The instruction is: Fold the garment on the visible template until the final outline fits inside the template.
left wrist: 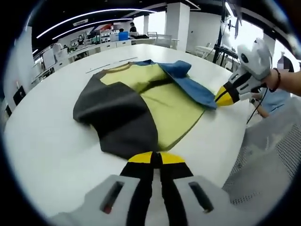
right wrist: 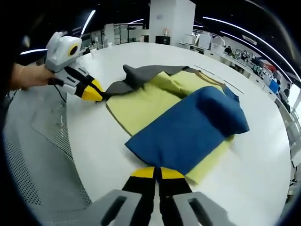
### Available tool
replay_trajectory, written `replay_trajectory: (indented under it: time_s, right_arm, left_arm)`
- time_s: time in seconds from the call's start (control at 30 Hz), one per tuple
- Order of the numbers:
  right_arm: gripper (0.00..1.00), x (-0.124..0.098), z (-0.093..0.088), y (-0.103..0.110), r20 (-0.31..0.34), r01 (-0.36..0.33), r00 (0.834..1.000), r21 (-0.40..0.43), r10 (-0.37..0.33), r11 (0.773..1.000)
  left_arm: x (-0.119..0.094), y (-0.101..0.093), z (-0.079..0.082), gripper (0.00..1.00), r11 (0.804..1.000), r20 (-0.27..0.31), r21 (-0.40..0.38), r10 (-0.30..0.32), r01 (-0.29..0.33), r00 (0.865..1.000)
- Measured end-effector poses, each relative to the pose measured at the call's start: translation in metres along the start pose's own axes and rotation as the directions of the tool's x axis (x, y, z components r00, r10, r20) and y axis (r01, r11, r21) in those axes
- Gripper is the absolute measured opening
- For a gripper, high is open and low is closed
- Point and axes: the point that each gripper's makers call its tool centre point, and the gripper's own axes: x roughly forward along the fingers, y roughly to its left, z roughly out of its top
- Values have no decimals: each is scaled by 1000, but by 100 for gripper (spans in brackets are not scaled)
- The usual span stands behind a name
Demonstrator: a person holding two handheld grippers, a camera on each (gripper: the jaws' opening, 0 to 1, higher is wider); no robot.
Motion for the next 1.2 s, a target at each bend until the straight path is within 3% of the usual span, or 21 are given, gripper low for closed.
replay_trajectory:
  time_s: [0.17,0.3,0.53,0.63,0.87,1.17,1.2]
  right_arm:
    - [0,-15,19,-3,53,-12,999,24,11,1000]
    - [0,-29,33,-16,95,5,995,57,-10,998]
    - [0,-51,54,-49,139,85,986,32,-89,996]
    - [0,-61,62,-69,161,133,977,46,-139,990]
    - [0,-83,72,-113,191,229,949,138,-252,964]
    - [0,-98,62,-163,156,342,915,189,-372,921]
    - [0,-99,61,-167,152,352,912,191,-382,916]
  left_arm:
    - [-12,6,10,1,1000,36,-30,2,-1,999]
    - [-25,17,22,1,994,84,-111,14,-4,996]
    - [-49,52,40,0,986,145,-138,117,-97,983]
    - [-58,73,42,0,976,157,-151,183,-160,971]
    - [-80,119,45,0,934,177,-212,327,-289,928]
    - [-94,165,44,0,883,166,-252,442,-395,882]
    - [-97,172,44,0,870,167,-267,465,-415,869]
